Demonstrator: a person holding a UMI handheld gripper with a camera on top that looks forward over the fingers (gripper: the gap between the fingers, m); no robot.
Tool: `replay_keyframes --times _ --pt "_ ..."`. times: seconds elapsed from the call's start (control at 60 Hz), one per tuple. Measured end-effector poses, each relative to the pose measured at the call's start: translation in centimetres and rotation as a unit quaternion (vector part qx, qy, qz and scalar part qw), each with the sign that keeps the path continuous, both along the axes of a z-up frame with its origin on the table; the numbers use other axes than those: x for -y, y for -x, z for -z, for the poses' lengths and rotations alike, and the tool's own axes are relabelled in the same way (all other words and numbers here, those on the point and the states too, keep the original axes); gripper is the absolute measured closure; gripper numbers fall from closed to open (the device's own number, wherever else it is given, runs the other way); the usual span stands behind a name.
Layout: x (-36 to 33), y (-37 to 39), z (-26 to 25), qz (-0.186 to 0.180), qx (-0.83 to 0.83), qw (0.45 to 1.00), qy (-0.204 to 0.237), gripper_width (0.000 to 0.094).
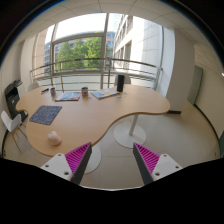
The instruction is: Arrange mouse
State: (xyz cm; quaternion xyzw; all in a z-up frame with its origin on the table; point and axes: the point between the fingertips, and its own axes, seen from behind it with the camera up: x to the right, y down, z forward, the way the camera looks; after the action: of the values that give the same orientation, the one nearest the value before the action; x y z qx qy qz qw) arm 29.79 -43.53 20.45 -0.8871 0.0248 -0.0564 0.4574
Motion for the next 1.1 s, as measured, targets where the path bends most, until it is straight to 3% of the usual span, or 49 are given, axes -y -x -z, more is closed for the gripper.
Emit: replay_keyframes --times 0.233,0.517,0.8,1.1 --pt "1.9 2.8 1.9 0.013 0.008 1.000 0.008 0.0087" --pt "4.3 17.3 9.5 -0.021 -0.008 0.999 0.031 0.0093" --pt "-6.5 26.8 16.9 -0.052 -0.010 0.998 0.046 0.0092" --pt "-16.6 30.0 21.6 -0.068 -0.001 0.996 0.065 0.0101"
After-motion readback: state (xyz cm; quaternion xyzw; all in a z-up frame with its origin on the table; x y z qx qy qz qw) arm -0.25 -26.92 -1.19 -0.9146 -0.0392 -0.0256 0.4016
